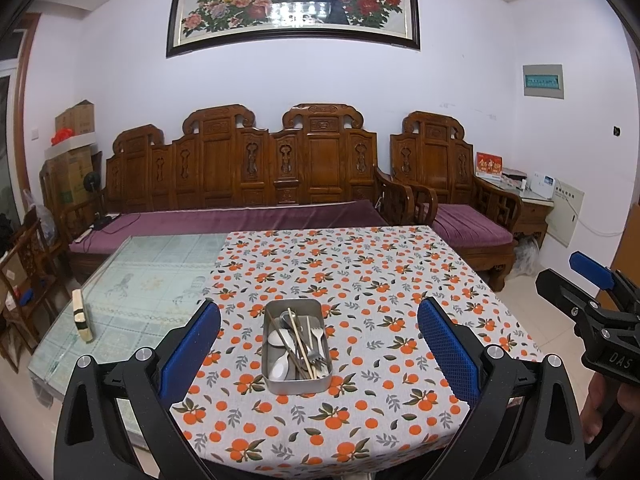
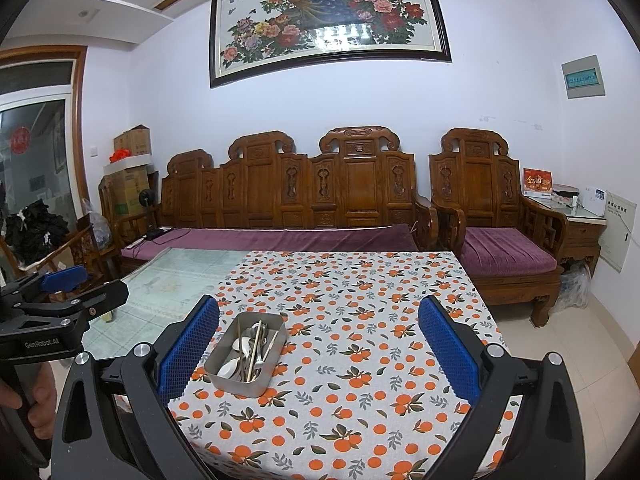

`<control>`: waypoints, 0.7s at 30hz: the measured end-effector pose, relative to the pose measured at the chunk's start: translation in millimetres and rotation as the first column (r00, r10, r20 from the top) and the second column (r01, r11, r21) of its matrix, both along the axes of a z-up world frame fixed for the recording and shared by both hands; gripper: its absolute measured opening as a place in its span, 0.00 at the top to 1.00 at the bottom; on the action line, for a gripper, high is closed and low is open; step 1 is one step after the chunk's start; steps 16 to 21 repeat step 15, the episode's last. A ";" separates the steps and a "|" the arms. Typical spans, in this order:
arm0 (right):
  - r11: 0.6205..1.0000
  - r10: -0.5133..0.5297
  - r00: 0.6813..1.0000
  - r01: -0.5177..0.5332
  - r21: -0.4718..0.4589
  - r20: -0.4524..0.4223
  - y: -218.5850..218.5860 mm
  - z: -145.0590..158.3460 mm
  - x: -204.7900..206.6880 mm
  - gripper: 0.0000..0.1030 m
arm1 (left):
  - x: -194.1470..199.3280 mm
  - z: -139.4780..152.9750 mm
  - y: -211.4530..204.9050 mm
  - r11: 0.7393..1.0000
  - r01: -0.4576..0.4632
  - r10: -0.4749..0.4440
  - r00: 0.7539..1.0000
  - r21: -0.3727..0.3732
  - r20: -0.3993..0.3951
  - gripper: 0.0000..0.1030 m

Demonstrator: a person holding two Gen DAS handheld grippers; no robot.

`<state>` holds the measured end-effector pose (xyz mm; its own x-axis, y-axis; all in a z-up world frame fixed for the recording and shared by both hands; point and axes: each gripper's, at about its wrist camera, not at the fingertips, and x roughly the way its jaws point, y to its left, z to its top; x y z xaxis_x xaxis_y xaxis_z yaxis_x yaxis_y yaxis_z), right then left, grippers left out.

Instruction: Organize utensils

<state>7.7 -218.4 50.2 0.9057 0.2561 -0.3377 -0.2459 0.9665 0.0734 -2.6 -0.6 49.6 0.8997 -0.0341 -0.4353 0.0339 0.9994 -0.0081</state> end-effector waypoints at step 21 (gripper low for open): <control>1.000 0.000 1.000 0.000 0.001 -0.001 1.6 -0.3 -1.1 0.03 | -0.9 0.0 -0.4 1.000 0.000 0.000 1.000 0.001 -0.002 0.08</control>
